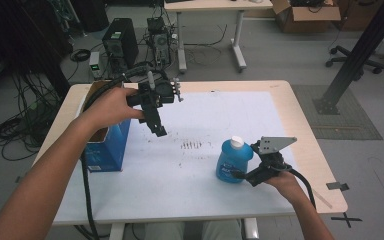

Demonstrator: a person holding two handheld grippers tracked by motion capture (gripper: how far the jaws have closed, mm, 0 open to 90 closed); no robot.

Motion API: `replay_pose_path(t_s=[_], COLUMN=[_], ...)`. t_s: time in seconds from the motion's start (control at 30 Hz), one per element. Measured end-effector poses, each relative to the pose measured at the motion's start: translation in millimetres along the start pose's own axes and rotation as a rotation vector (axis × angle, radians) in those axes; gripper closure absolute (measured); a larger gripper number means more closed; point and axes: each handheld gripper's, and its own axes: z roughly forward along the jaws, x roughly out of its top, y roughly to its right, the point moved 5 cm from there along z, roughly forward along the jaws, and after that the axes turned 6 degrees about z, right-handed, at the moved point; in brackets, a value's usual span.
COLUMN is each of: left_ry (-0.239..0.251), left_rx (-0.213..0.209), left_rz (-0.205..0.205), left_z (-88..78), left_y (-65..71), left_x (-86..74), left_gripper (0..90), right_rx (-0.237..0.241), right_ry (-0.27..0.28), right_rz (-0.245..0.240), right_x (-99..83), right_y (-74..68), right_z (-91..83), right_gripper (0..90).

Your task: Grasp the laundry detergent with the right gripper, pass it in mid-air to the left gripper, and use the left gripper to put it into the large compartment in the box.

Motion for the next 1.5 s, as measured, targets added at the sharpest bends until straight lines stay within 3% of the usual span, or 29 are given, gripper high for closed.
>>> replay_pose_path(t_s=[1.2,1.5], left_ry=[0.002,0.003], left_rx=[0.001,0.001], left_rz=[-0.003,-0.004], left_z=[0.5,0.5], left_y=[0.6,0.2], left_x=[-1.4,-2.4], left_gripper=[5.4,5.4], right_rx=[0.011,0.012], right_ry=[0.046,0.048], right_rz=[-0.012,-0.023], right_x=[1.2,1.4], right_y=[1.1,0.2], right_z=[-1.7,-1.8], right_gripper=[39.8,42.2])
